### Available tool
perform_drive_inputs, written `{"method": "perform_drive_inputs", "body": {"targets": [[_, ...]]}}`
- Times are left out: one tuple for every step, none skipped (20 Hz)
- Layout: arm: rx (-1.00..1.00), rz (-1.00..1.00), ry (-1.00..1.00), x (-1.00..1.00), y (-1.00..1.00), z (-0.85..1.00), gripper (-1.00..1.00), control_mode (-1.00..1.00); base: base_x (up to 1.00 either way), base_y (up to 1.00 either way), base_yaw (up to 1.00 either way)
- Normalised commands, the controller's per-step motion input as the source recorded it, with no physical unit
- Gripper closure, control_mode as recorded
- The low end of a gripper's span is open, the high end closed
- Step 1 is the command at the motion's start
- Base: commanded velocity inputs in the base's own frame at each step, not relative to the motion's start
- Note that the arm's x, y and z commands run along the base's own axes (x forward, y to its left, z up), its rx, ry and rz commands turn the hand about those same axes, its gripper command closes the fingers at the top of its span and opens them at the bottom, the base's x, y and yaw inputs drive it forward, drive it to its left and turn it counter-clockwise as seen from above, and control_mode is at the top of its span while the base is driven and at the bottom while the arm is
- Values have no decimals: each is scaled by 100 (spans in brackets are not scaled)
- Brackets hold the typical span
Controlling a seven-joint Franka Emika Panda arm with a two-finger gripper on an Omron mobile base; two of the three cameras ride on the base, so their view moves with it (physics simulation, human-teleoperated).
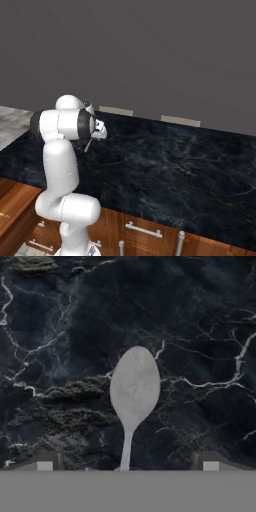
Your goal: Organize the utensils by type. Pick up the wooden spoons from the counter and place them in the open cabinet. Then pick up the metallic utensils from the counter and place them in the open drawer.
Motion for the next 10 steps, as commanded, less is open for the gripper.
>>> {"method": "perform_drive_inputs", "body": {"targets": [[1,0,0,16,3,-32,-100,-100,0,0,0],[1,0,0,18,3,-29,-100,-100,0,0,0],[1,0,0,18,2,-26,-100,-100,0,0,0],[1,0,0,19,7,-28,-100,-100,0,0,0],[0,0,0,18,4,-24,-100,-100,0,0,0],[1,0,0,18,5,-23,-100,-100,0,0,0],[0,0,0,16,5,-20,-100,-100,0,0,0],[0,0,0,16,7,-19,-100,-100,0,0,0],[0,0,0,14,6,-18,-100,-100,0,0,0],[0,0,0,11,7,-19,-100,-100,0,0,0]]}}
